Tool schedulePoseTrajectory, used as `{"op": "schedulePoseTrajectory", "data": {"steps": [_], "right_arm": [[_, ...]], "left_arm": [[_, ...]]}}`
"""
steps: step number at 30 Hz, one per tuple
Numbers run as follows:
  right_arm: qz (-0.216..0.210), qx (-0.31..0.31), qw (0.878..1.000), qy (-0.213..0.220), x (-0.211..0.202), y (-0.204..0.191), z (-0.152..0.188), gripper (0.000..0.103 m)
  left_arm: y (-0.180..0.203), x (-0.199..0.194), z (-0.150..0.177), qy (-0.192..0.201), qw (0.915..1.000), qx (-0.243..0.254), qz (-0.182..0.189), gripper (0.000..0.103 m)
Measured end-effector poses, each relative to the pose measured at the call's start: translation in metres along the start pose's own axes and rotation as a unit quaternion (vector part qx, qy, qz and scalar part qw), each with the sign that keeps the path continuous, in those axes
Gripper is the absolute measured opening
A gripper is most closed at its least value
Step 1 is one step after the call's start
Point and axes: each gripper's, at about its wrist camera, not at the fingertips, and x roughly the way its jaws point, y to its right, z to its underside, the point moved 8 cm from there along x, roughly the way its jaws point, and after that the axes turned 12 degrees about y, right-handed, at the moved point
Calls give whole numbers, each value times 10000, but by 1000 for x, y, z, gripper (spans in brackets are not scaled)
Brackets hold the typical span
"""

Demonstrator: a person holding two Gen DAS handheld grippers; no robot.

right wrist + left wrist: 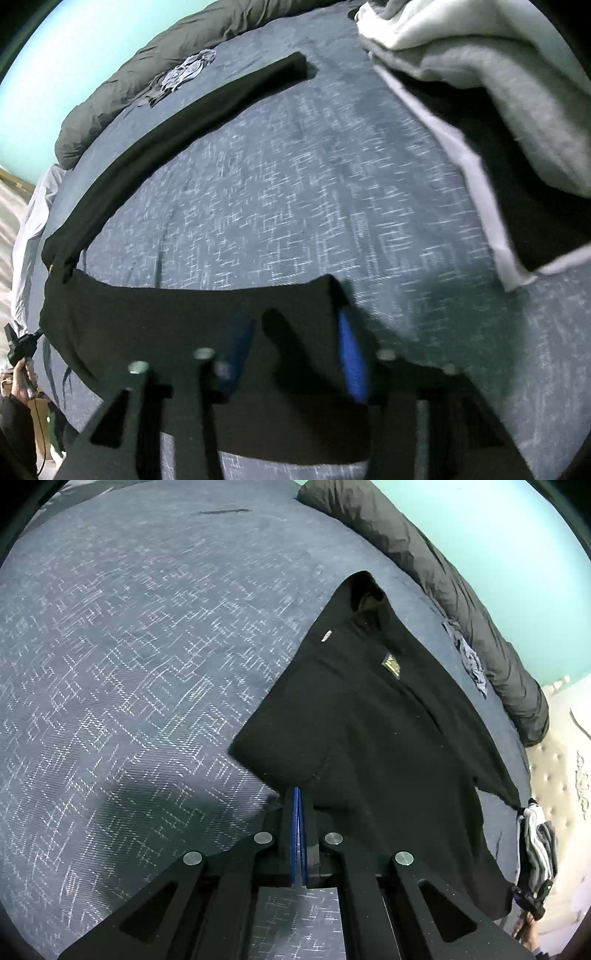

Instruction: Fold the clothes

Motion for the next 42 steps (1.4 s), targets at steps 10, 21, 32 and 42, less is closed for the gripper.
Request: {"op": "schedulePoseTrajectory", "data": {"steps": [10, 21, 32, 42], "right_arm": [[-206, 92, 9990, 397, -10, 2, -17, 6], [202, 377, 9936, 1043, -22, 22, -38, 5], [453, 191, 9952, 850, -5, 25, -32, 5], [353, 179, 9963, 767, -1, 25, -26, 6]], "left_arm": [[-11, -4, 0, -36, 9999, 49, -154, 0], [-21, -12, 0, 4, 9995, -9, -317, 0], [-10, -39, -41, 493, 9975, 364, -339, 18], [43, 20, -64, 2, 9957, 910, -157, 33]]}}
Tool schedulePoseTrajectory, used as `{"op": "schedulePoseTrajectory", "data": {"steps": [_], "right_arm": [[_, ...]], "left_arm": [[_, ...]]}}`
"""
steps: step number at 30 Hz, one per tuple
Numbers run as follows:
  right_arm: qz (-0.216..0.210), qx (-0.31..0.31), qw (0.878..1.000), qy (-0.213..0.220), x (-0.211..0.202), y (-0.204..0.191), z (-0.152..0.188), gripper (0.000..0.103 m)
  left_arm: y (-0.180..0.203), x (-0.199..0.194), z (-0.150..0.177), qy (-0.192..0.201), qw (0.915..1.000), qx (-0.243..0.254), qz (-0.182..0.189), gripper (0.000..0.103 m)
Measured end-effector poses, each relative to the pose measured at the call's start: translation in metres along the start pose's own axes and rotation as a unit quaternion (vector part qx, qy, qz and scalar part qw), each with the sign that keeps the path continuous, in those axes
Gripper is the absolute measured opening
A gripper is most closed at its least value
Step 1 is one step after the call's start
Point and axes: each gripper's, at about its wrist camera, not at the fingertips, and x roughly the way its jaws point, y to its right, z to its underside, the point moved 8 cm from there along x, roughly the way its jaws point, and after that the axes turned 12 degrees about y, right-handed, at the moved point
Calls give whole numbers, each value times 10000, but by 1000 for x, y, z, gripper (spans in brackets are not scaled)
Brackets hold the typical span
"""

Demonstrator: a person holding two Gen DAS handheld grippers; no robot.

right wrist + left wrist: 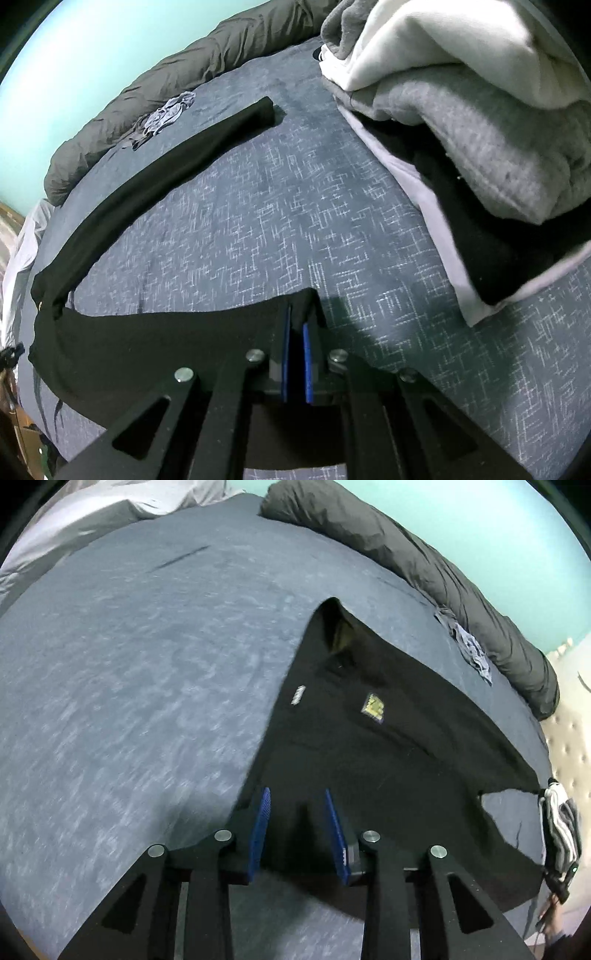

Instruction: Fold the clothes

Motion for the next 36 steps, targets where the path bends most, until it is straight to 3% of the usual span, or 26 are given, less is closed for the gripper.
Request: {"op": "schedulePoseTrajectory", "data": {"steps": [8, 17, 25, 29, 36], "right_arm": [[-39, -49, 9999, -86, 5, 0, -1, 6], [-86, -98, 9998, -165, 9, 0, 1, 6], [-37, -130, 9996, -238, 13, 1, 3, 6], [-15, -138, 9996, -261, 15, 1, 3, 6], [-5, -117, 9996, -276, 18, 0, 4, 6]], "left_arm": [[1, 47, -7, -366, 9992, 7, -162, 34], [1, 68, -24, -361, 9993, 25, 63, 40], [6, 83, -25, -410, 9989, 136, 192, 40], [10, 78, -25, -342, 9986, 165, 370, 32], [28, 65, -27, -391, 9933, 146, 1076, 25]]}}
